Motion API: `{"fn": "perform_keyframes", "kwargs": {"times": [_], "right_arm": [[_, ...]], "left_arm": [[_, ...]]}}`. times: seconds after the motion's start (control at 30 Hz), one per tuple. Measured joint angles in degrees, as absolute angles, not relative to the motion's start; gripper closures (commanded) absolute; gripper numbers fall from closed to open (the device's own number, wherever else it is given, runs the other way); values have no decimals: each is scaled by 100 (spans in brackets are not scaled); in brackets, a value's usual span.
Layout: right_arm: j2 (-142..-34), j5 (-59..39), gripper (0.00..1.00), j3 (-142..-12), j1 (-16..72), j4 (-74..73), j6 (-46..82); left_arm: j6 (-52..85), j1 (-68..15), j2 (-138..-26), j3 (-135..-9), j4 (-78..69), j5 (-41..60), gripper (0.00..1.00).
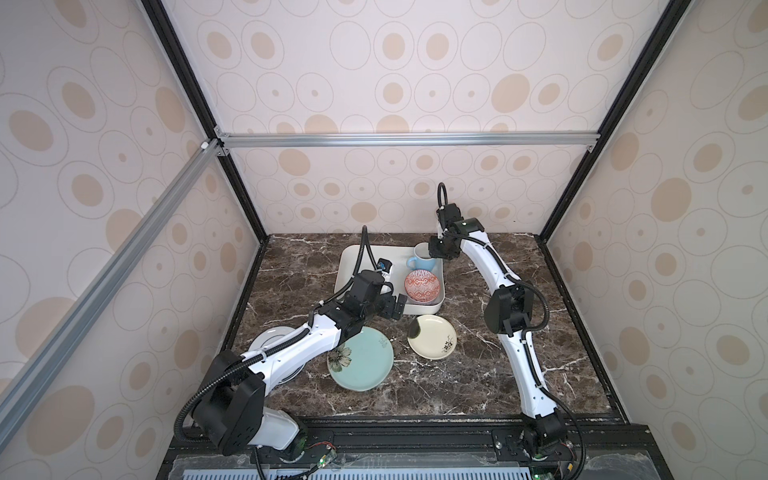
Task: Place the mixed dishes into the plastic bin
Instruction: 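Lower the light blue mug into the bin corner and open the right gripper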
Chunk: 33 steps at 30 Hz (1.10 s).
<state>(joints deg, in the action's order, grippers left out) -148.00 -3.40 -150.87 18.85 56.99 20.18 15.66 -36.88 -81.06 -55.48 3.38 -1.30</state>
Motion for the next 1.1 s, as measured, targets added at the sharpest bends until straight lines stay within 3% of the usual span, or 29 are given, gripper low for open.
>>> {"fn": "perform_keyframes", "kwargs": {"times": [0.13, 0.23, 0.33, 0.67, 0.9, 1.1], "right_arm": [[-14800, -325, 57, -15087, 1885, 5701, 1992], [-14792, -320, 39, -15082, 1885, 5699, 1935], [-14582, -303, 35, -14759, 1885, 5568, 1885], [-12637, -191, 36, -13288, 1885, 5186, 1806], [-10567, -139, 49, -10396, 1885, 4536, 1881], [-9690, -183, 48, -8300, 1885, 4204, 1935]], "left_arm": [[1570, -3677, -8093, -5509, 329, -128, 1], [1573, -3667, -8044, -5457, 327, -132, 1], [1573, -3662, -7944, -5422, 329, -139, 1], [1765, -3640, -7470, -5124, 279, -86, 1], [1933, -3638, -7422, -4974, 316, -78, 1], [2003, -3592, -7295, -4974, 604, -366, 1]]}}
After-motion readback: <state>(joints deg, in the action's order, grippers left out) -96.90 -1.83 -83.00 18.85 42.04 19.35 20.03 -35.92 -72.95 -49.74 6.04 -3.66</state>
